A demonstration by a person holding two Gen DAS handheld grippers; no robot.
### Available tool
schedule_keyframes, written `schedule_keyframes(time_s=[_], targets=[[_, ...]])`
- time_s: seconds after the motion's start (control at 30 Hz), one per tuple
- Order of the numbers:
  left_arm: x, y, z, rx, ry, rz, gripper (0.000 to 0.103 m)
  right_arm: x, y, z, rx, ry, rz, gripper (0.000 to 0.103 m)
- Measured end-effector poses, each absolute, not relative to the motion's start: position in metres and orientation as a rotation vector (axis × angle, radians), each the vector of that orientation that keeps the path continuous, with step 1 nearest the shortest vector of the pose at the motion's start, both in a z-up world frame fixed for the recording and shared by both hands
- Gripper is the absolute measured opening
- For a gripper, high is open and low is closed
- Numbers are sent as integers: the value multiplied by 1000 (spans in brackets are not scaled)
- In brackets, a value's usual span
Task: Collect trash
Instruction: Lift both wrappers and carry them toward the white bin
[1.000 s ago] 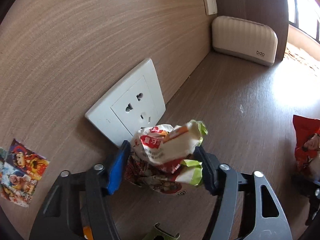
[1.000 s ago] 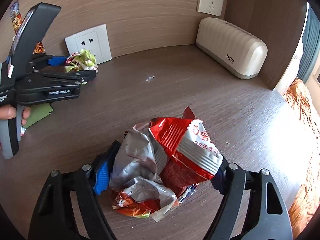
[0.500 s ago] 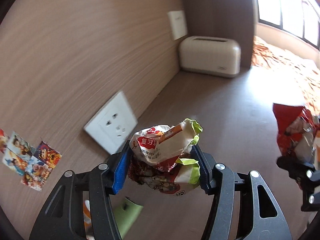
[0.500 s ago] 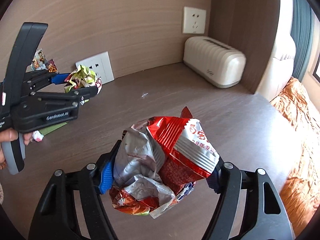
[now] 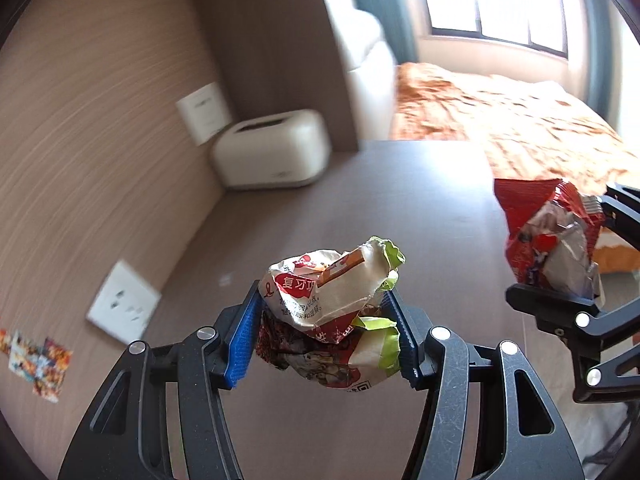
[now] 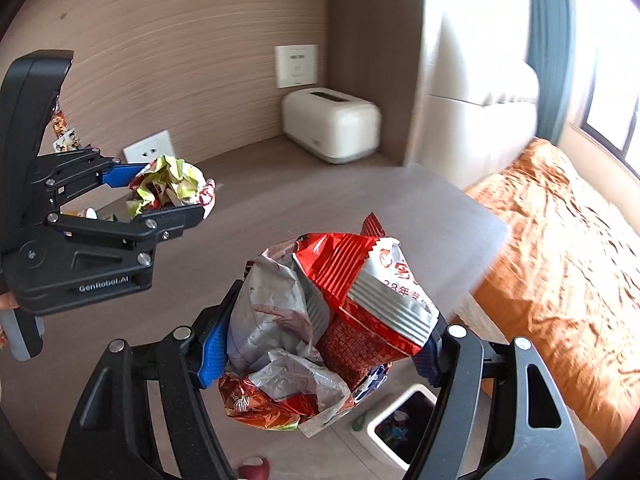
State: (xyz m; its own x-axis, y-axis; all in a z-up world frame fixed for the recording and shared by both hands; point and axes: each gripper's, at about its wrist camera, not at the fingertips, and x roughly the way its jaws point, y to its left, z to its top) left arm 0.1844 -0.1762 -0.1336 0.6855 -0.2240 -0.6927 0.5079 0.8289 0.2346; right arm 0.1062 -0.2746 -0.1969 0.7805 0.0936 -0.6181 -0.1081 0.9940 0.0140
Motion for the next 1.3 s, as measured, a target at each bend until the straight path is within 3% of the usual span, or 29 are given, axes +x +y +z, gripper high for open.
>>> schedule_keyframes(time_s=[0.8,1.07,1.3], targets=[[109,-397,-207,632,760,-819,57,27,-439,-270,-9,814,-67,73],[113,-459,-302,695,909,-929,57,41,-476,-351,-61,931,14,73],[142,-492,-424,661,1029,-1044,57,79,-501,-477,-83,1054,155,73]])
